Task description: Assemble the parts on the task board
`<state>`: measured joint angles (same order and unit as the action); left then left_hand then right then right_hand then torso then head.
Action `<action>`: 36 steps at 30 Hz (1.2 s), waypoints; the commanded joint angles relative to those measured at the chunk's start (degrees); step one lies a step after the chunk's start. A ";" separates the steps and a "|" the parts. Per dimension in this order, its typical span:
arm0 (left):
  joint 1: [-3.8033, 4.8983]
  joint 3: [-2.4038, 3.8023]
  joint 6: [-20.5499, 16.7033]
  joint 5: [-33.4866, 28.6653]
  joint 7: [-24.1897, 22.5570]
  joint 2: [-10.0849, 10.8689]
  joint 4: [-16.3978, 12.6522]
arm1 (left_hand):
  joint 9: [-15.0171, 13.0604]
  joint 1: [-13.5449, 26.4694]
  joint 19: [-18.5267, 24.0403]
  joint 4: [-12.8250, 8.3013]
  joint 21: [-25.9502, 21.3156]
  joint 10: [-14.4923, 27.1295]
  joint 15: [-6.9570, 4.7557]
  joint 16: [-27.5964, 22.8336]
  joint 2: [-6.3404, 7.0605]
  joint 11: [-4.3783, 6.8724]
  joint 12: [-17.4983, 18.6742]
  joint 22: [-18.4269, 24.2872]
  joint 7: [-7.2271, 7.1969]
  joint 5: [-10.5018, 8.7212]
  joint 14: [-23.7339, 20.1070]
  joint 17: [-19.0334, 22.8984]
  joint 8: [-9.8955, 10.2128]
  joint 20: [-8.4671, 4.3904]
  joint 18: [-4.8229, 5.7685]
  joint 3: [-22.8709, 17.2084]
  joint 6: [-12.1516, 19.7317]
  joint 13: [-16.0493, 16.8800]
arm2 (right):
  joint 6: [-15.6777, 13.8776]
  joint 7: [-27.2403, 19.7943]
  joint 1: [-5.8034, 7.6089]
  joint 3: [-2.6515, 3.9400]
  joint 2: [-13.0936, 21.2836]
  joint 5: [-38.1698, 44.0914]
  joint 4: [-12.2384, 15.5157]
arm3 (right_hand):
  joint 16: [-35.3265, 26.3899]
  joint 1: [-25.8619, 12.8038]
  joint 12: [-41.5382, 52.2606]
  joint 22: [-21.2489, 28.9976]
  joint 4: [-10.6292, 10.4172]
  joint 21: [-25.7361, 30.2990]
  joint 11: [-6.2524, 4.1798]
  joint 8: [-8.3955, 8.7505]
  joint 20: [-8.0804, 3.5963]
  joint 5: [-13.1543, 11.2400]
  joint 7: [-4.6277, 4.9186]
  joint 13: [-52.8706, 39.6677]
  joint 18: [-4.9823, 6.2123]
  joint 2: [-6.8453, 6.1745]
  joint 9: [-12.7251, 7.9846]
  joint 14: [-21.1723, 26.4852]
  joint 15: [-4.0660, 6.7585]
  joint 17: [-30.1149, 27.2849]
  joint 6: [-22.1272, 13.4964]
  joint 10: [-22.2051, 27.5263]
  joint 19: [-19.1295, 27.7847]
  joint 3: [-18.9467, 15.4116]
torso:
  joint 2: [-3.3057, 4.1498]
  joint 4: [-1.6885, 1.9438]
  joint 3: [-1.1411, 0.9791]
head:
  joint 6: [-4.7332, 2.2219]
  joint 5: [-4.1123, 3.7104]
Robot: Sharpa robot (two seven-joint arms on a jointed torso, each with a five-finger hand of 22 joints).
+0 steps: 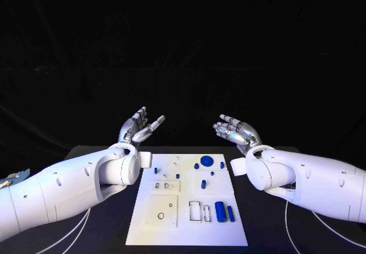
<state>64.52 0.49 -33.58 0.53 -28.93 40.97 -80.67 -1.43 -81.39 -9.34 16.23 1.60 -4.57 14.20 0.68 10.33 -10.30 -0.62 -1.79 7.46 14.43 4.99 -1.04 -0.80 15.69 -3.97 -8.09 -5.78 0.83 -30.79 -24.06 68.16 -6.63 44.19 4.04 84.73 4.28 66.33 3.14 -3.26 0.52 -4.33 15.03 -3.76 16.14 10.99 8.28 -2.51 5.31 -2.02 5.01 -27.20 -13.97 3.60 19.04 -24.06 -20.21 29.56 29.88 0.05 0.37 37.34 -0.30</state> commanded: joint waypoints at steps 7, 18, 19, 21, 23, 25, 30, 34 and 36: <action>0.13 0.06 8.37 0.05 -3.05 2.21 -0.83 | -4.20 -5.13 -20.64 -0.15 9.45 -19.32 -0.20 8.70 -3.63 -5.35 -3.92 -4.68 9.18 -0.38 24.52 -5.26 -6.23 0.99 -2.24 -4.72 -16.32 1.85 | 4.57 0.96 2.50 -1.24 -0.21 26.96 -4.73 | 6.42 7.74 2.82 -5.22 6.83 -12.34 -2.98 -7.44 -0.74 0.02 7.09 -1.16 5.04 -1.87 5.52 -26.28 4.36 3.38 27.02 -30.03 -26.53 1.97 | 1.30 0.48 0.12 | 0.78 -0.32; 0.14 0.05 10.83 3.02 -2.71 3.78 -2.33 | -9.20 -3.82 -37.39 -1.09 17.15 -49.10 -5.14 15.79 -2.46 -1.19 -7.53 -6.47 7.01 -0.56 47.04 -9.51 -15.15 -0.29 -6.62 -10.82 -40.48 2.89 | 3.64 5.69 3.63 -1.15 -0.08 46.13 -5.53 | 9.25 8.12 0.67 -12.86 8.11 -25.49 -5.41 -6.95 -5.04 -1.10 5.35 -1.29 4.55 -2.94 4.70 -38.63 8.06 5.74 32.20 -37.90 -30.24 -0.66 | 3.07 0.26 0.08 | 1.06 -0.99; 0.16 0.05 10.92 3.24 -2.67 4.21 -2.95 | -9.16 -3.77 -37.72 -1.15 17.29 -49.46 -5.26 15.82 -2.29 -1.10 -7.35 -6.46 6.95 -0.56 47.43 -9.61 -15.14 -0.42 -6.62 -11.15 -40.67 2.88 | 3.66 6.36 3.82 -1.14 -0.07 47.56 -5.56 | 9.44 8.13 0.72 -13.34 8.16 -26.24 -5.56 -6.93 -5.19 -1.14 5.22 -1.33 4.59 -3.02 4.66 -39.22 8.27 6.02 32.42 -38.39 -30.26 -0.78 | 3.43 0.20 0.11 | 1.01 -1.01; 0.19 0.06 11.02 3.52 -2.61 4.90 -4.04 | -9.10 -3.62 -38.26 -1.23 17.50 -50.03 -5.44 15.85 -2.03 -0.97 -7.01 -6.42 6.84 -0.59 48.08 -9.78 -15.09 -0.63 -6.62 -11.72 -40.97 2.87 | 4.01 7.85 4.17 -1.12 -0.10 50.12 -5.71 | 10.56 8.05 0.85 -15.24 8.16 -29.27 -6.30 -6.89 -5.80 -1.18 4.71 -1.50 4.83 -3.23 4.56 -41.83 9.17 7.37 33.14 -40.23 -30.90 -1.21 | 4.12 0.13 0.12 | 0.72 -1.05; 0.21 0.06 10.86 3.69 -2.63 5.47 -5.06 | -9.03 -3.45 -38.89 -1.33 17.79 -50.61 -5.65 15.95 -1.79 -0.84 -6.66 -6.42 6.75 -0.60 48.85 -10.00 -15.02 -0.88 -6.62 -12.31 -41.26 2.87 | 4.20 9.47 4.48 -1.10 -0.13 52.66 -5.90 | 11.17 7.86 0.78 -16.35 8.09 -30.96 -6.53 -6.69 -6.11 -1.18 4.50 -1.55 4.88 -3.45 4.42 -43.16 9.61 8.29 33.25 -41.08 -30.99 -1.39 | 4.56 0.19 0.18 | 0.90 -1.40; 0.23 0.07 10.40 3.80 -2.82 5.85 -5.99 | -8.98 -3.17 -39.74 -1.38 18.25 -51.47 -5.97 16.37 -1.59 -0.64 -6.42 -6.50 6.73 -0.58 50.18 -10.40 -15.00 -1.20 -6.63 -12.92 -41.67 2.92 | 4.51 11.35 4.70 -1.08 -0.13 55.30 -6.06 | 13.22 7.17 0.99 -17.71 7.71 -33.26 -6.99 -6.12 -6.57 -1.23 4.25 -1.87 5.11 -4.03 4.13 -46.20 10.40 10.02 32.69 -42.47 -32.16 -2.06 | 4.91 0.35 0.32 | 0.98 -1.87; 0.26 0.08 9.83 3.85 -3.03 6.58 -8.15 | -8.93 -3.03 -40.35 -1.57 18.63 -52.48 -6.23 16.45 -1.37 -0.40 -6.21 -6.55 6.50 -0.55 50.89 -10.73 -15.00 -1.53 -6.58 -13.71 -42.15 2.96 | 6.01 16.05 5.11 -1.02 -0.09 62.05 -6.26 | 20.40 6.08 0.73 -20.60 6.36 -38.24 -8.16 -6.86 -8.10 0.27 3.26 -2.89 5.20 -5.39 4.26 -51.13 12.03 16.33 34.03 -43.87 -35.70 -3.04 | 5.83 0.92 0.66 | 0.82 -2.29; 0.27 0.08 9.58 3.73 -3.07 7.26 -10.01 | -8.92 -2.94 -40.57 -1.63 18.77 -52.72 -6.27 16.34 -1.26 -0.35 -6.09 -6.57 6.42 -0.56 50.88 -10.78 -15.00 -1.62 -6.59 -13.95 -42.30 2.95 | 10.15 20.36 5.67 -0.92 -0.67 68.44 -6.68 | 27.01 5.52 1.11 -22.58 5.52 -41.38 -8.83 -7.96 -8.93 1.18 2.40 -3.79 5.19 -6.29 4.87 -53.67 12.85 21.48 35.70 -44.07 -37.88 -3.06 | 6.75 1.12 0.87 | 0.81 -2.27; 0.28 0.10 9.53 3.60 -3.05 7.53 -10.72 | -8.91 -2.90 -40.68 -1.65 18.85 -52.79 -6.28 16.31 -1.22 -0.33 -6.03 -6.59 6.41 -0.56 50.89 -10.80 -14.99 -1.66 -6.59 -14.03 -42.34 2.94 | 11.71 21.71 5.90 -0.90 -1.08 70.99 -6.93 | 31.25 5.71 1.83 -23.91 5.17 -43.17 -9.08 -8.16 -9.29 1.57 2.12 -4.50 5.14 -6.50 5.18 -53.51 13.12 24.78 35.52 -43.95 -38.58 -2.53 | 7.15 1.20 0.98 | 0.97 -2.27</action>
<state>64.70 0.52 -24.60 3.69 -30.91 48.49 -90.92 -10.31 -84.28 -49.78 14.54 20.24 -57.15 7.89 16.86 8.60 -10.64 -6.95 -8.31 12.27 14.18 55.61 -11.80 -15.62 13.94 -10.01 -21.91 -47.86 3.73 -23.69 -7.63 74.00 -7.53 43.30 66.34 77.86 25.79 72.63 4.21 -23.50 6.88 -41.83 6.90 -10.98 8.25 11.22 11.38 -5.57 9.75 -7.04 9.56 -77.04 -2.31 20.52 53.11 -66.83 -55.72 27.18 36.18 1.04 1.13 38.18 -2.58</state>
